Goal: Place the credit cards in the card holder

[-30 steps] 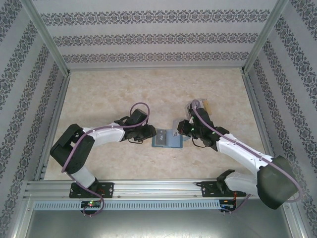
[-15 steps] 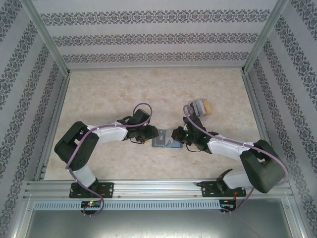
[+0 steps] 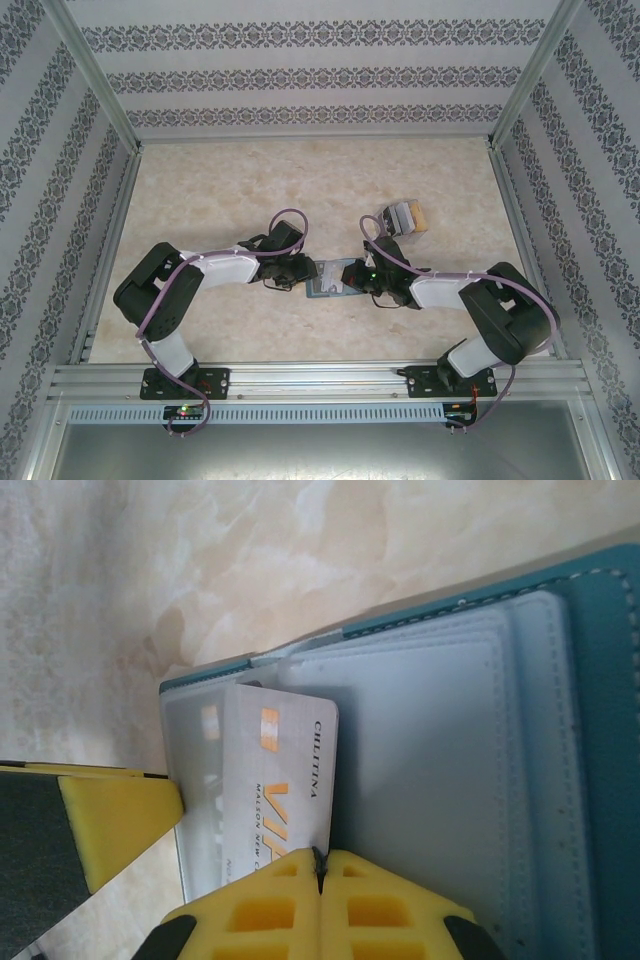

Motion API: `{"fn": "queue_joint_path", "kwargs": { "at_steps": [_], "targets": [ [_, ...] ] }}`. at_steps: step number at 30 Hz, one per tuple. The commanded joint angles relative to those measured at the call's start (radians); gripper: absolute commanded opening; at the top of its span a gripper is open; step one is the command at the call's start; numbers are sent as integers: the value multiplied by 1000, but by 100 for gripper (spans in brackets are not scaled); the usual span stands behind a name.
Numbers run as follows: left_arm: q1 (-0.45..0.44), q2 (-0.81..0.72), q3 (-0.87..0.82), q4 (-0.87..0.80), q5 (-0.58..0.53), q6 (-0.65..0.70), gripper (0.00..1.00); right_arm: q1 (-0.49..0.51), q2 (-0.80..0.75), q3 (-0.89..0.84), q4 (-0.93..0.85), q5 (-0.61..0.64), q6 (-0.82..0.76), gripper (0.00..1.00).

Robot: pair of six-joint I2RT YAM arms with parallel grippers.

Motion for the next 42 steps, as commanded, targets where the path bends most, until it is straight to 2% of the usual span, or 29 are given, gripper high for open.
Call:
{"fn": "queue_joint_path", "kwargs": {
  "at_steps": [1, 15, 20, 22, 25, 28, 29, 32, 35, 42],
  "targets": [
    [-16, 35, 22, -1, -2, 17, 33, 1, 49, 29, -15, -79, -59, 0],
    [-16, 52, 43, -5, 6, 35, 33, 10, 184, 167, -52, -176, -90, 1],
    [-16, 40, 37, -11, -9, 34, 33, 4, 142, 178, -157, -116, -120, 14],
    [-16, 34, 35, -15, -18, 33, 34, -4, 103, 193, -246, -74, -156, 16],
    [-16, 29, 36, -22, -27, 35, 34, -17, 40, 221, -379, -9, -208, 29],
    [-16, 25, 37, -25, -32, 36, 34, -27, -11, 239, -454, 34, -246, 33],
    [-16, 25, 37, -24, -32, 35, 34, -29, -15, 245, -463, 31, -254, 32],
    [-16, 22, 36, -19, -29, 36, 33, -25, 6, 270, -456, -17, -262, 20],
    [-16, 25, 39, -19, -26, 42, 32, -11, 53, 299, -435, -39, -256, 14],
    [-16, 28, 47, -20, -22, 50, 32, 6, 186, 384, -451, -48, -265, 9]
  ]
}}
